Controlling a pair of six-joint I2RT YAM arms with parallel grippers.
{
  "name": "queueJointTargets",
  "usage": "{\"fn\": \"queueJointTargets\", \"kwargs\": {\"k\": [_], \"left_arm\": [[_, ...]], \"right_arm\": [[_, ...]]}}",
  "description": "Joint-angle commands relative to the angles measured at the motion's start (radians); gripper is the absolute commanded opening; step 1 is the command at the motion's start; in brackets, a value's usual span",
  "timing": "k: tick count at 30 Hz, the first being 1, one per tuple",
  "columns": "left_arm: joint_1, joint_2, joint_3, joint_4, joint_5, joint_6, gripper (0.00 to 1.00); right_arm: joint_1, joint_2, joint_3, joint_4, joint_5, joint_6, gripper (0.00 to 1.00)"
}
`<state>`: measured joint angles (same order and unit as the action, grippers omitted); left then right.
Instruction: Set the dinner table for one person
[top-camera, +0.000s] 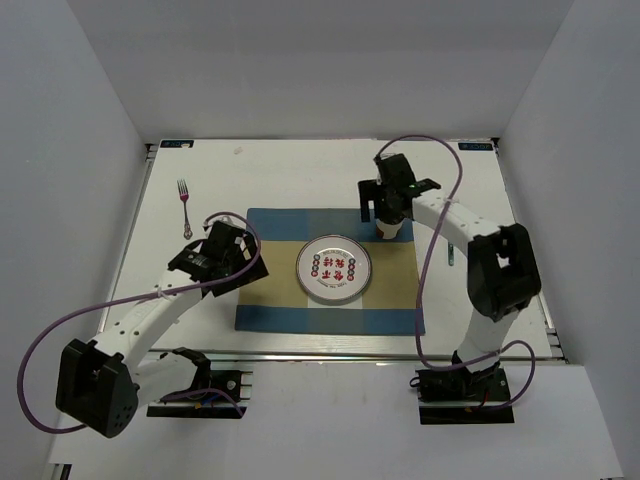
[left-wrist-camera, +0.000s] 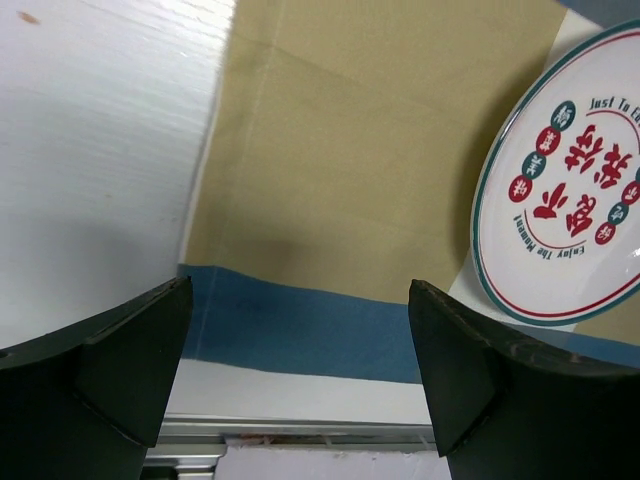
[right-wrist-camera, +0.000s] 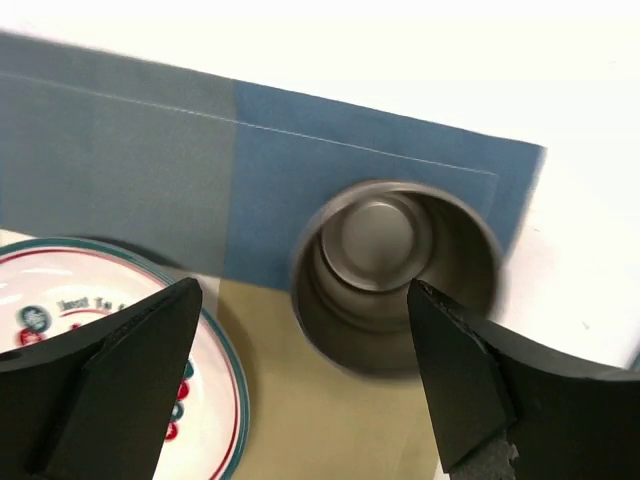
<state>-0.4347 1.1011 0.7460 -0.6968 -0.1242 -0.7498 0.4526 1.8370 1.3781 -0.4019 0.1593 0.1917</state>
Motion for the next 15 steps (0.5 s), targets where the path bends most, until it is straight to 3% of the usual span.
{"fn": "queueJointTargets", "kwargs": {"k": [1,7,10,15], "left_arm": [[-0.002,-0.047,0.102,-0.111,-0.097,0.030,0.98],[-0.002,-0.105,0.116,-0.110,-0.072,0.076,0.98],[0.008,-0.086,0.112,-0.066,0.007,0.110,0.98],[0.008,-0.056,0.119,-0.064,0.060,0.135,0.98]], "right_arm": [[-0.044,-0.169,-0.060,0.051,0.035,0.083,0.89],[-0.148,-0.372,-0.295,0.057,0.181,0.230,0.89],[-0.218,-0.449,-0.411,0.083,0.187,0.267,0.89],[-0.385,-0.403,-0.430,0.097,0.128,0.249,0.89]]}}
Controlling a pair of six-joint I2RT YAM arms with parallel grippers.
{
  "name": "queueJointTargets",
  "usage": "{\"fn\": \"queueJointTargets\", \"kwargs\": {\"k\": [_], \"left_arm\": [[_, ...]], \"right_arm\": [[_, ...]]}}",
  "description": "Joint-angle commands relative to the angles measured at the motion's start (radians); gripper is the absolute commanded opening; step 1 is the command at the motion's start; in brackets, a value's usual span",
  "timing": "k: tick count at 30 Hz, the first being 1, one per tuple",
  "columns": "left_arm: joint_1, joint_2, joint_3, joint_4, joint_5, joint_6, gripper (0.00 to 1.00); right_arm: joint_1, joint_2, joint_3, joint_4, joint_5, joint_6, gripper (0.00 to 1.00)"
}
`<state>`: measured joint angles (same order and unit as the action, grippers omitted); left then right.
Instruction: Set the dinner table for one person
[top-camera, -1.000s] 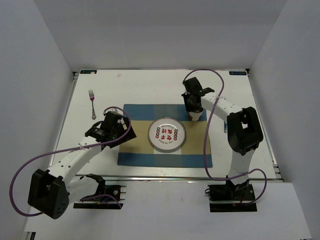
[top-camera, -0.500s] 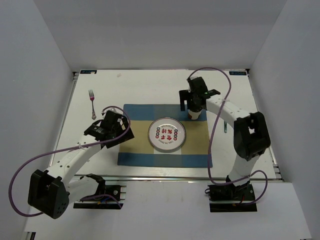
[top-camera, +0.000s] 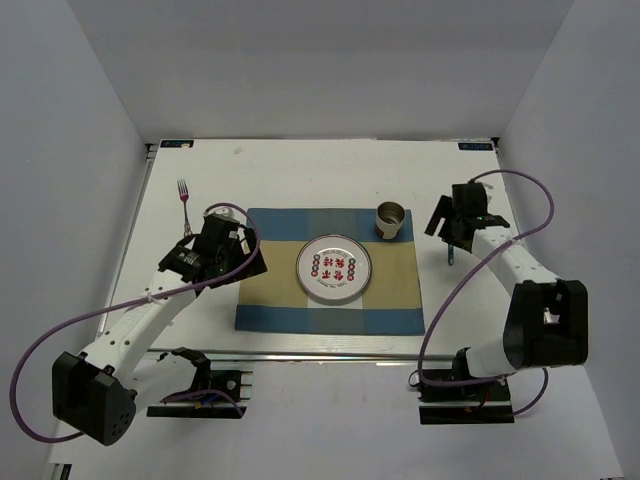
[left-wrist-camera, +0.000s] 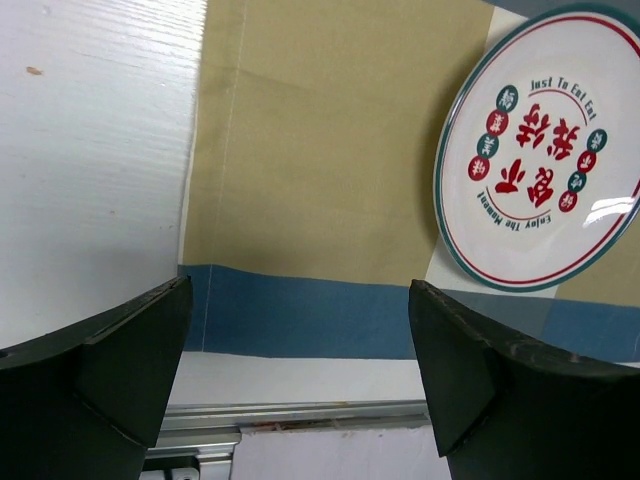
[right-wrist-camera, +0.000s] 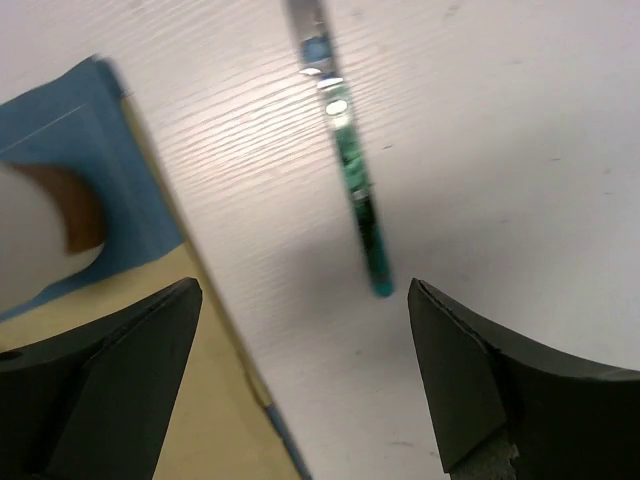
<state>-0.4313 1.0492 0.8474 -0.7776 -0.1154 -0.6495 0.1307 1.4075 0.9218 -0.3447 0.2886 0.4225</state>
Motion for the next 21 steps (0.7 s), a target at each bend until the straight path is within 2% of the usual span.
{"fn": "queueJointTargets", "kwargs": {"k": [1,4,5,9,12,15,16,18,19,20,21], "left_arm": [[0.005,-0.018,0.007,0.026,0.056,0.034,0.98],[0.005,-0.035,-0.005,0.041,0.075,0.040,0.98],[0.005,-0.038,-0.005,0.038,0.077,0.040,0.98],[-0.004,-0.044,-0.011,0.041,0.092,0.044,0.98],[-0.004,-0.048,-0.008,0.037,0.091,0.045,0.98],[-0.004,-0.048,-0.010,0.038,0.091,0.045,0.98],[-0.004,-0.048,-0.010,0.040,0.092,0.047,0.98],[-0.004,-0.043,-0.010,0.037,0.092,0.045,0.98],[-0.004,-0.040,-0.008,0.038,0.092,0.045,0.98],[-0.004,-0.043,-0.007,0.037,0.092,0.045,0.98],[-0.004,-0.041,-0.008,0.037,0.092,0.047,0.98]], "right_arm": [[-0.080,0.044,0.043,0.038,-0.015,0.009,0.89],[-0.118,0.117,0.109,0.021,0.011,0.006,0.89],[-0.158,0.172,0.124,0.018,0.001,-0.001,0.89],[-0.181,0.320,0.201,-0.007,-0.084,-0.010,0.88],[-0.190,0.407,0.192,0.018,-0.109,-0.005,0.80],[-0.189,0.427,0.184,0.030,-0.137,-0.005,0.72],[-0.187,0.432,0.177,0.045,-0.149,-0.010,0.63],[-0.189,0.442,0.178,0.049,-0.170,-0.010,0.52],[-0.189,0.452,0.186,0.036,-0.174,-0.013,0.09],[-0.187,0.456,0.187,0.026,-0.158,-0.004,0.00],[-0.189,0.456,0.192,0.018,-0.155,-0.001,0.00]]}}
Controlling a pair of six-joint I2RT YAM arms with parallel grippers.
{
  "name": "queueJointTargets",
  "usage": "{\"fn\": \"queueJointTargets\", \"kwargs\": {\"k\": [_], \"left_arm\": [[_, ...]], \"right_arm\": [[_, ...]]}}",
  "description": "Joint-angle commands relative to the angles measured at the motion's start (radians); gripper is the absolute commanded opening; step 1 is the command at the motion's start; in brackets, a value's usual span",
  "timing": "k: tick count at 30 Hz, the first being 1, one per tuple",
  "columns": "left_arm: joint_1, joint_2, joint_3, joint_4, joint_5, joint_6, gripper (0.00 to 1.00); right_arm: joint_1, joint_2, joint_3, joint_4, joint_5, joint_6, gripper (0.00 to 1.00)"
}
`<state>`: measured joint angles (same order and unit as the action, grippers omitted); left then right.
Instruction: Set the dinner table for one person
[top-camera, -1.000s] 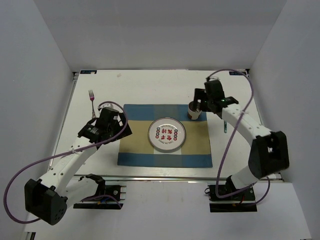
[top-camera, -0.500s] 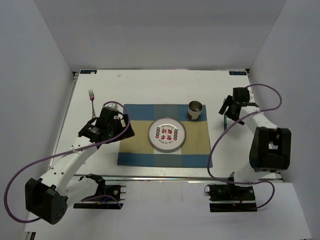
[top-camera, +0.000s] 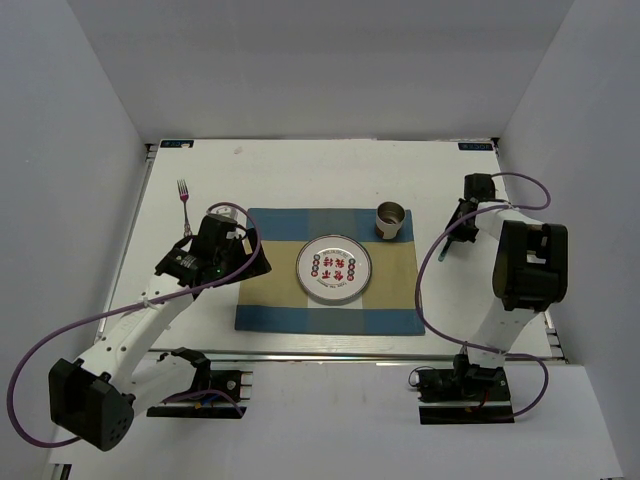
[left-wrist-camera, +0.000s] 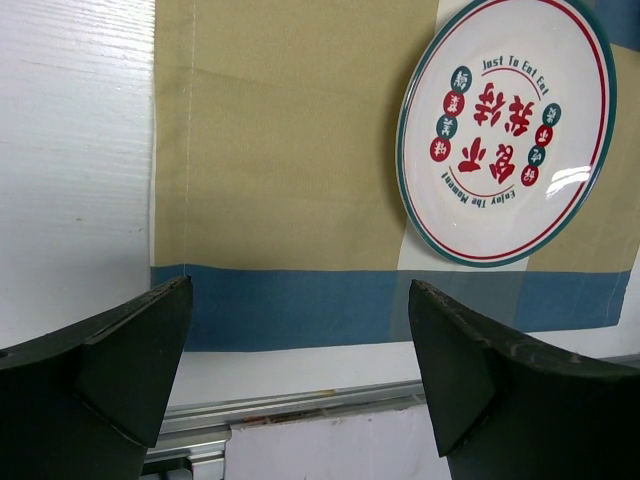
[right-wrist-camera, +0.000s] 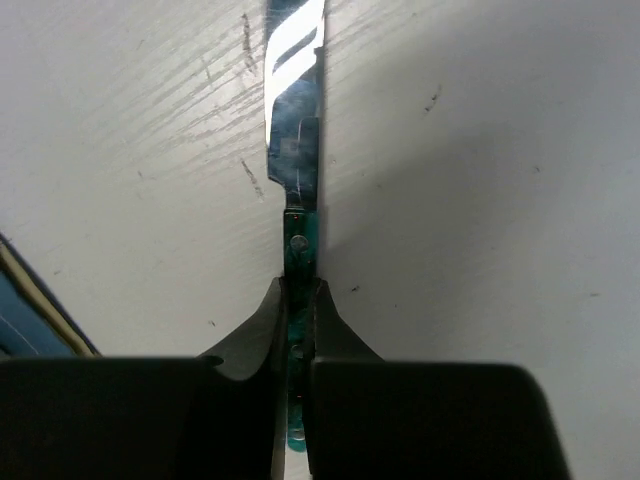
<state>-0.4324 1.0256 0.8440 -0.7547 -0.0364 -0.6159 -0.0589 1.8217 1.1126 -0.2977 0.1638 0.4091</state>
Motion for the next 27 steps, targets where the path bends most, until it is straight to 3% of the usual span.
{"fn": "queueJointTargets", "kwargs": {"k": [1,9,13,18,23,27], "left_arm": [[-0.003,-0.016,-0.005,0.014,0.012,0.013,0.98],[-0.003,-0.015,-0.003,0.009,-0.013,0.002,0.98],[0.017,-0.012,0.009,0.002,-0.043,-0.005,0.98],[0.017,0.013,0.029,-0.018,-0.051,-0.004,0.98],[0.017,0.021,0.040,-0.020,-0.046,0.005,0.98],[0.017,0.019,0.047,-0.023,-0.053,0.011,0.98]], "right_arm": [[0.001,0.034,0.001,-0.037,-0.029,0.016,0.00],[0.057,-0.321,-0.083,-0.035,-0.007,0.045,0.00],[0.178,-0.407,-0.169,-0.066,-0.017,0.053,0.00],[0.238,-0.512,-0.309,-0.029,-0.066,0.074,0.00],[0.317,-0.692,-0.428,-0.049,0.020,0.099,0.00],[0.350,-0.769,-0.477,-0.086,-0.073,0.102,0.00]]}}
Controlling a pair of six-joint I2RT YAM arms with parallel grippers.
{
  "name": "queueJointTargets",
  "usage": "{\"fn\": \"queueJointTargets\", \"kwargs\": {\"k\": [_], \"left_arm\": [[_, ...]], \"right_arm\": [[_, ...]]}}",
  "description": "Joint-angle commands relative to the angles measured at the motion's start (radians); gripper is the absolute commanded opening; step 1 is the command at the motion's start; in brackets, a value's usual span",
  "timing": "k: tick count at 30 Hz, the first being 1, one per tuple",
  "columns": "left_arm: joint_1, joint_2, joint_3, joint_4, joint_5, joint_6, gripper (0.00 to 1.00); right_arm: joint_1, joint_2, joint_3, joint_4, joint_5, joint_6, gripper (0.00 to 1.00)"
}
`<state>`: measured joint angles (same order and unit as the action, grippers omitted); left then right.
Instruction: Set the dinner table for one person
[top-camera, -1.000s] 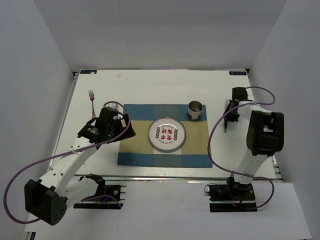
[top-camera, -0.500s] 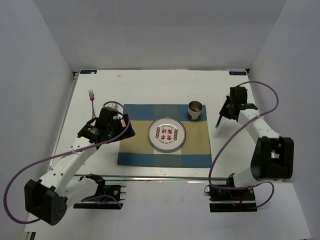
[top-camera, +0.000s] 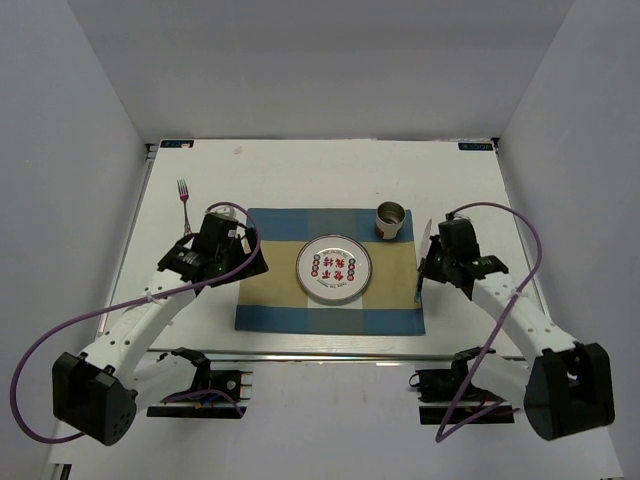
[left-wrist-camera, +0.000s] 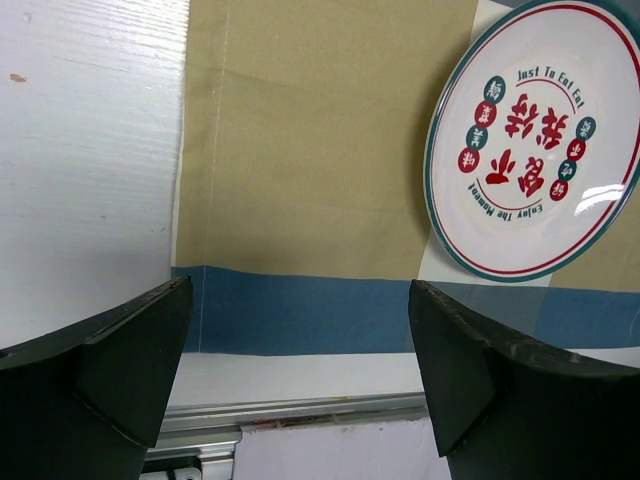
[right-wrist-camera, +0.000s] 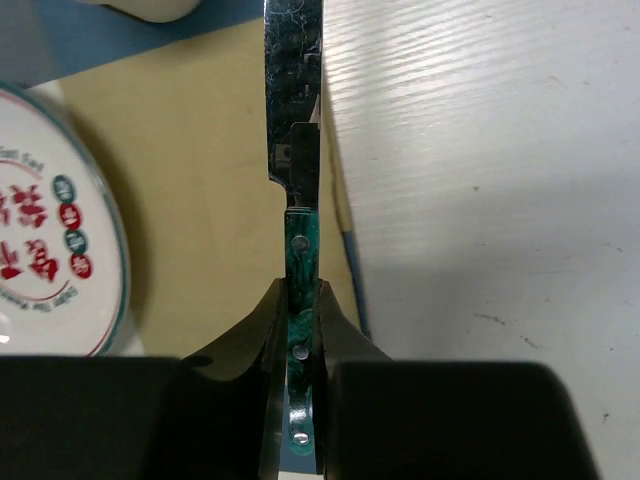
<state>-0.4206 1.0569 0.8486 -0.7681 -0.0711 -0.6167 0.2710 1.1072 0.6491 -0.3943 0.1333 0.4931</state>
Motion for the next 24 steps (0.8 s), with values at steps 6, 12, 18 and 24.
{"fn": "queueJointTargets", "kwargs": {"k": [6,12,18,24], "left_arm": [[0.005,0.011,0.069,-0.025,-0.029,0.018,0.98],[-0.004,-0.018,0.049,-0.014,-0.018,0.017,0.98],[-0.014,-0.051,0.035,-0.011,-0.022,0.014,0.98],[-0.014,-0.054,0.032,-0.008,-0.016,0.017,0.98]], "right_arm": [[0.085,-0.073,-0.127,0.046,-0.086,0.042,0.00],[0.140,-0.018,-0.147,0.095,-0.087,0.038,0.00],[0.171,0.019,-0.129,0.104,-0.069,0.039,0.00],[0.209,0.091,-0.100,0.118,-0.049,0.038,0.00]]}}
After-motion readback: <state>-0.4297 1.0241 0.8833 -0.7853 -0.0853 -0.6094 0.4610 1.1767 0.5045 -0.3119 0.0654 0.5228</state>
